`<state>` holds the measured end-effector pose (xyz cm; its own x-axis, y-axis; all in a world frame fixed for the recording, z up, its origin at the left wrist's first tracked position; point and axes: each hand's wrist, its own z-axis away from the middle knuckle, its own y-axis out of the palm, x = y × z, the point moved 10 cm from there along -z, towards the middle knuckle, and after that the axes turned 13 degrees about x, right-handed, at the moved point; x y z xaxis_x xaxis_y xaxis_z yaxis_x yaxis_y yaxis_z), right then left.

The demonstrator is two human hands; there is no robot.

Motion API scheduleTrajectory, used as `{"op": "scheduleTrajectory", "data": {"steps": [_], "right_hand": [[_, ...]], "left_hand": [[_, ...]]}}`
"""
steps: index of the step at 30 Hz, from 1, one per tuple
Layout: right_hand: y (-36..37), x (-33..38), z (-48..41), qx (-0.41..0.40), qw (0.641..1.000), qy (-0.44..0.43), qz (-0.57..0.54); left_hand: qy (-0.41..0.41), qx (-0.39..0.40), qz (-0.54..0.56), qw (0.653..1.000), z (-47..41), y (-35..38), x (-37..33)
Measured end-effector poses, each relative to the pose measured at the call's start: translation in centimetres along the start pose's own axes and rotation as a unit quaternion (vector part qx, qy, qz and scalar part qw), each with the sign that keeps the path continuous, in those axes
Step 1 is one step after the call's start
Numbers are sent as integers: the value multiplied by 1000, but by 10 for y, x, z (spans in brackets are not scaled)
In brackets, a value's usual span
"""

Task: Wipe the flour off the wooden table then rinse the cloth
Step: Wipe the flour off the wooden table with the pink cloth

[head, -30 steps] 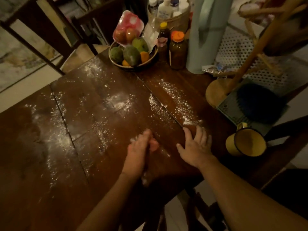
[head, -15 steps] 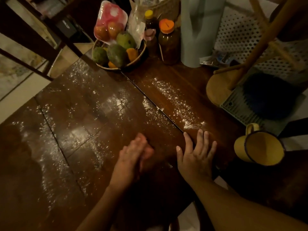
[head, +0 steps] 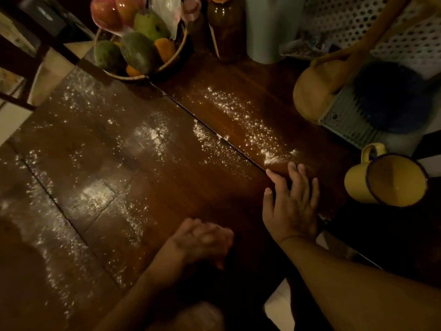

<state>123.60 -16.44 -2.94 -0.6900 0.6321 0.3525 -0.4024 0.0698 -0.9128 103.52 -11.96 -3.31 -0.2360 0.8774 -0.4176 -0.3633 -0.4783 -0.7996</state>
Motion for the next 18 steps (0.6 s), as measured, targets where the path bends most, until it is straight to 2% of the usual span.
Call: {"op": "scheduleTrajectory", "data": {"steps": [1,2,3,5,6,7,9,10,11,13,14,15,16,17,18], "right_hand": [[0,1,0,2,1000,-1,0],[0,1,0,2,1000,-2,0],[-1,1,0,-1,1000,-3,-2],[-3,2,0,-8,1000,-3,-4],[-3,2,0,-10,1000,-1,-4],[-3,2,0,-11,1000,2,-5],[-3,2,0,-15,1000,5,-4],[-3,2,0,-17,1000,7,-4],[-4,1,0,-20,1000,8,-6],[-4,1,1,-23,1000,10,-14],[-5,1,1,-24,1000,10,-15],[-5,1,2,-25,1000,10,-16],[-5,1,2,-26,999,10,-18],[-5,1,2,-25,999,11,-19],[-5,0,2,-23,999,12,-19]], "left_hand": [[-105,-1,37,994,0,-3,40],[-189,-51,95,976,5,-14,74],[-248,-140,138,949,14,-36,97],[-333,-321,190,866,35,-75,128],[-376,-368,211,824,33,-86,144],[-416,-391,230,789,22,-97,152],[-475,-388,239,753,-19,-119,157],[-484,-376,214,760,-41,-132,153],[-457,-357,182,794,-64,-142,144],[-327,-291,108,893,-107,-141,119],[-256,-261,88,927,-117,-139,109],[-200,-244,86,945,-117,-142,109],[-166,-263,106,944,-109,-149,117],[-170,-291,150,930,-99,-160,134],[-211,-323,173,906,-92,-171,158]]}}
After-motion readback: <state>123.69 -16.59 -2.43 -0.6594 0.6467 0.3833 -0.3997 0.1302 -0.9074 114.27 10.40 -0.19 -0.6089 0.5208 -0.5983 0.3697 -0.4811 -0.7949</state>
